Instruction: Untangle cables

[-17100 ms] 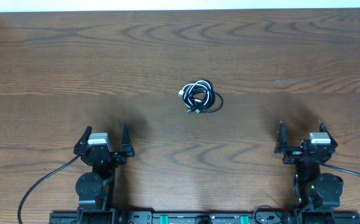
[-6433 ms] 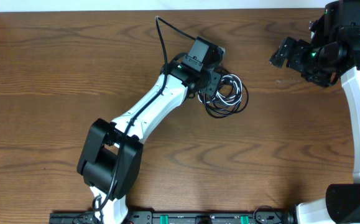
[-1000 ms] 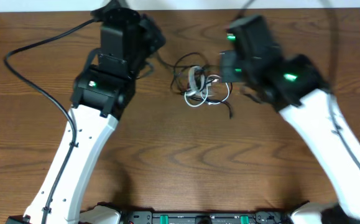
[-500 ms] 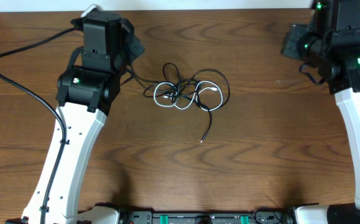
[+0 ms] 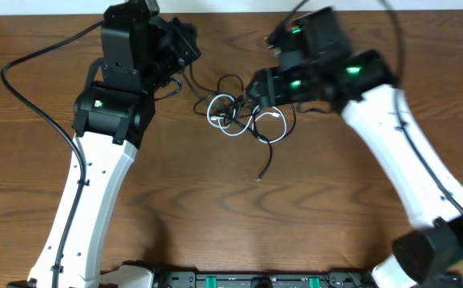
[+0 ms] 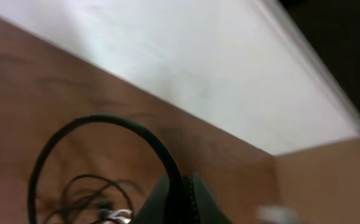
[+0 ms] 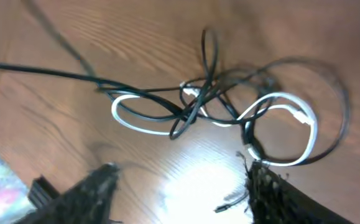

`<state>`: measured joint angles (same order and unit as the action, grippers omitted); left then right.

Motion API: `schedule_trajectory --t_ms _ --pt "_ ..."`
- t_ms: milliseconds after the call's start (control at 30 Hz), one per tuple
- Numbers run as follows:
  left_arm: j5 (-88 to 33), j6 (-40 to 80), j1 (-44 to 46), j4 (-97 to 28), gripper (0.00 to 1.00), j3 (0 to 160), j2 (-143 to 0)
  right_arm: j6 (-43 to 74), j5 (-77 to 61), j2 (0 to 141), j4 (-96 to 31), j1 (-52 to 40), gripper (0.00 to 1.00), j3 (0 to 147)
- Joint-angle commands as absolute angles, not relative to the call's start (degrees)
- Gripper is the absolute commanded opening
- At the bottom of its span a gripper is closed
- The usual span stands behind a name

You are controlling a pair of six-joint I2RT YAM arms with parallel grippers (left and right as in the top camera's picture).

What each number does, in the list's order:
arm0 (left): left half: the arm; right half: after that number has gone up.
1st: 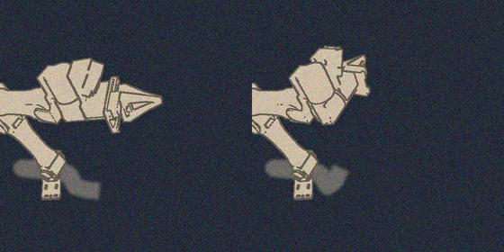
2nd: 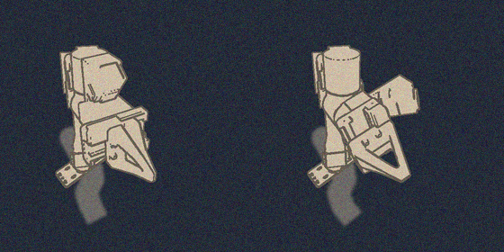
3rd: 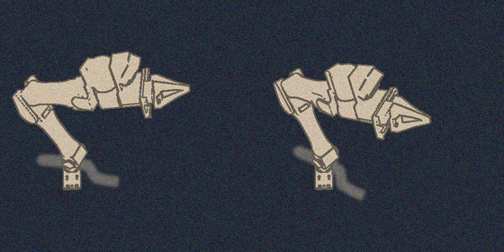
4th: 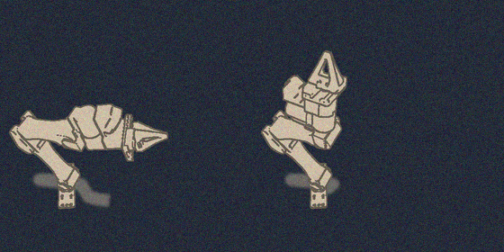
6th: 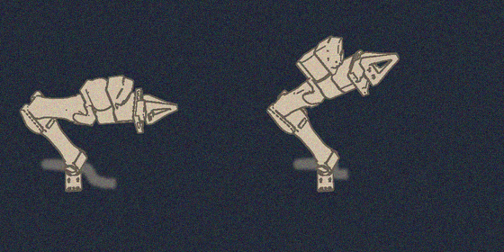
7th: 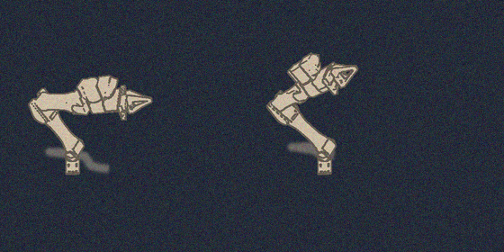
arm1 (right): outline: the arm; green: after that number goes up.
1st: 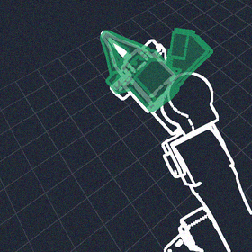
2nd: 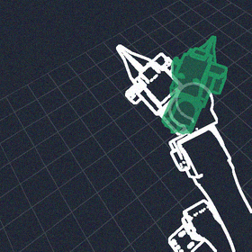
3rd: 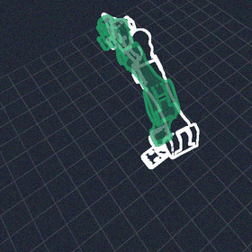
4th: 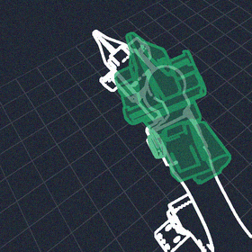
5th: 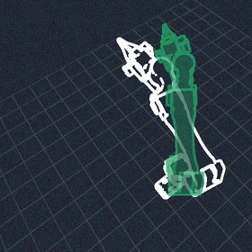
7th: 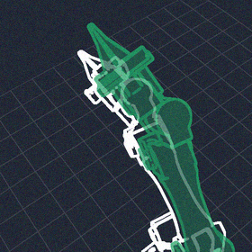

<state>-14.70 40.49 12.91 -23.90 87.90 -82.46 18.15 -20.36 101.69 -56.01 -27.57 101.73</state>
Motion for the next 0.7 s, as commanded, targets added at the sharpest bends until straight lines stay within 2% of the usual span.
schedule_trajectory --t_ms 0,167,267,367,400,467,667 --pt "-20.8 42.4 12.9 -22.3 0.08 88.6 -81.5 21.9 -16.9 105.1 -54.8 -28.7 0.65 101.9" --pt "-22.2 43.9 12.9 -21.6 0.08 88.6 -81.5 23.4 -17.0 110.5 -50.3 -29.6 0.64 101.9" --pt "-25.3 45.2 12.9 -19.1 0.08 88.6 -81.5 25.3 -17.1 114.0 -48.1 -29.7 0.56 101.9" --pt "-28.0 46.5 12.9 -16.6 0.07 88.6 -81.5 25.5 -17.1 117.3 -46.6 -29.7 0.38 101.9" --pt "-28.1 46.9 12.9 -16.4 0.08 88.6 -81.4 25.5 -16.9 118.1 -46.5 -29.7 0.29 101.9" --pt "-27.8 46.6 12.8 -16.4 0.08 88.6 -81.3 25.5 -16.3 118.7 -46.5 -29.3 0.02 101.9" --pt "-23.8 42.0 11.5 -22.2 0.07 88.6 -81.3 23.9 -11.2 114.5 -47.7 -26.2 0.01 102.5"
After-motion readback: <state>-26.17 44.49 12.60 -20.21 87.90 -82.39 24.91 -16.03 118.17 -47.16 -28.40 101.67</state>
